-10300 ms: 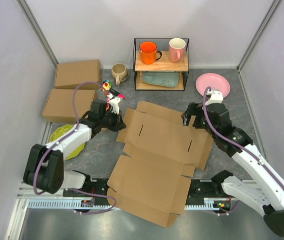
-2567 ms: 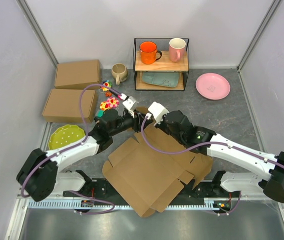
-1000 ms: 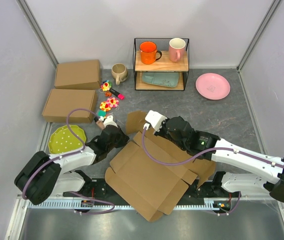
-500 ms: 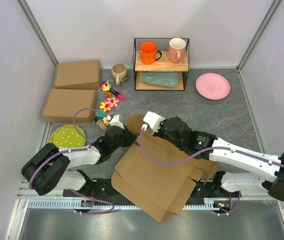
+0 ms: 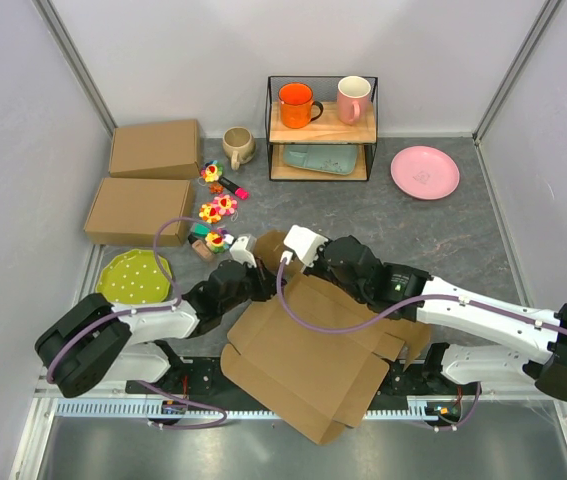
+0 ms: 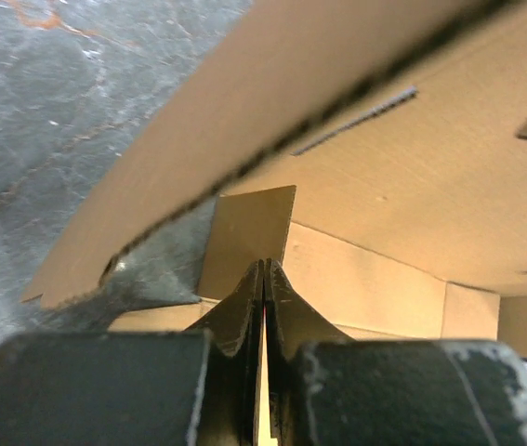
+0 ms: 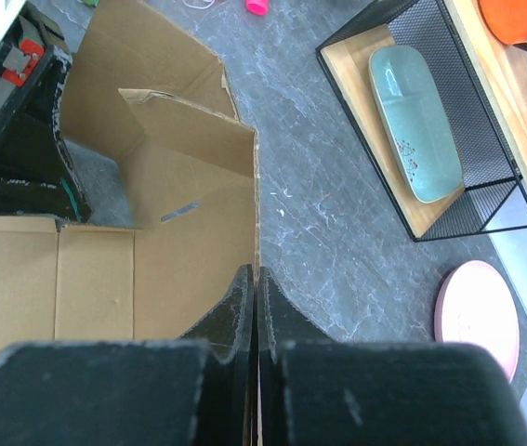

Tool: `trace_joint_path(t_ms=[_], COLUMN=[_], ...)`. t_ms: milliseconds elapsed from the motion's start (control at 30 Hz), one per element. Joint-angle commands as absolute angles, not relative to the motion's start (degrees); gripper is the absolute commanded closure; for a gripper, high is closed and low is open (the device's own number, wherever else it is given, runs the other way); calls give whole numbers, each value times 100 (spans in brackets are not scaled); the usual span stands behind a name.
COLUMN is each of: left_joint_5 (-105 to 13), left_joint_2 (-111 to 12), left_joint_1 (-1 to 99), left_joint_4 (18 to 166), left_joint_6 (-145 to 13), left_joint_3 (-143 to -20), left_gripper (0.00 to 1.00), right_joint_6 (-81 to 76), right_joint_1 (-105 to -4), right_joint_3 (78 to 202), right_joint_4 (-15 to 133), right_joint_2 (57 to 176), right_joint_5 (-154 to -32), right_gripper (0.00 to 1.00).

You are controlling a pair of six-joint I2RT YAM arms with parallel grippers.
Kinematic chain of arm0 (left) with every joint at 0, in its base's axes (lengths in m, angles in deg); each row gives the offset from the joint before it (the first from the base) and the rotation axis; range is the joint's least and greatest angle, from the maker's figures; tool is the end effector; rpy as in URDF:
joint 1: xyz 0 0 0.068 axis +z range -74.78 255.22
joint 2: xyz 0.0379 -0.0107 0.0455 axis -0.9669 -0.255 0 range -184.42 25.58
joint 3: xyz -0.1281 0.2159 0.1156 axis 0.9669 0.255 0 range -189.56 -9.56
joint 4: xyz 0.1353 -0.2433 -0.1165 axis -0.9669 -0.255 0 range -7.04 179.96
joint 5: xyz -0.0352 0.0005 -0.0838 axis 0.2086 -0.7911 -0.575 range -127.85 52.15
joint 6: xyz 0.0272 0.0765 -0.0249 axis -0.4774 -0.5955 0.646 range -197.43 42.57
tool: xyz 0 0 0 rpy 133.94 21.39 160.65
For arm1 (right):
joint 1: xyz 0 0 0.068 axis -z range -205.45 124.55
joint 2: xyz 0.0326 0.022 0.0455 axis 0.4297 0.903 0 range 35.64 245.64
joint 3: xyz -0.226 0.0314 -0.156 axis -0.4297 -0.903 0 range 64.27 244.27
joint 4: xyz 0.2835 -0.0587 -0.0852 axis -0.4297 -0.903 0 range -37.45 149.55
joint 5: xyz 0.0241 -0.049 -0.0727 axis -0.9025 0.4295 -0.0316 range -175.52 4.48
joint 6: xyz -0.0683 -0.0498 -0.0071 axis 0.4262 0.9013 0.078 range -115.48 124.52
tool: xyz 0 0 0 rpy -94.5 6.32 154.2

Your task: Fold the paper box

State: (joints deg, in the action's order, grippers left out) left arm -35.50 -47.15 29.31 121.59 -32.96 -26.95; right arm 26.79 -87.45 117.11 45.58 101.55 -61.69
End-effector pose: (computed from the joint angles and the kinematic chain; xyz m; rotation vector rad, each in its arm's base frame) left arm 0.2036 -0.2058 0.1068 -0.0015 2.1206 -0.9518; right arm 0.1820 0.2783 0.2866 -1.1405 1.6427 0.0190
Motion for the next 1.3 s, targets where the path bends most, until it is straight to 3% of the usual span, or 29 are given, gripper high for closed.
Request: trace_joint_path(t_ms=[0,400,567,700,867,967,1133,1267], left_joint_5=[-3889,-3943,-3232,-2380,-1632,-1167,-726,-735], left_joint_2=[-4745,-4719,-3588,-1849,-363,-131,-622,-1212], left_joint_1=[2733,2073,2073,2082,2082,2082,2082,2082], left_joint_4=[12634,12617,11880,10651,9517,9181,9197,10267], left_joint_6=[-3647,-4069,-4236,-4569,-4816,-4711,-4324,-4630], left_joint_3=[-2697,-2363,-2415,-2626,-2916,-2890,-2565,-2241], left_gripper=[94,94,91,78,70,69,57,51], right_joint_6=[2579,2500,2518,2553,2588,2606,2606,2597], right_joint_1=[-8820,-8935,-8961,-8970,-8970,-8961,-8970,-8978], right_joint_3=[11674,11656,11727,11788,11806,11788,11806,11806], right_joint_4=[4760,4628,4576,4505,4435,4435,4435,4444], right_joint_2=[10164,10182,10147,9980,9962,9988,10006,9980], right_joint_5=[-6162,-6215,-6118,-6048,-6013,-6012,-6074,-6100], right_gripper=[100,100,100,100,100,100,100,100])
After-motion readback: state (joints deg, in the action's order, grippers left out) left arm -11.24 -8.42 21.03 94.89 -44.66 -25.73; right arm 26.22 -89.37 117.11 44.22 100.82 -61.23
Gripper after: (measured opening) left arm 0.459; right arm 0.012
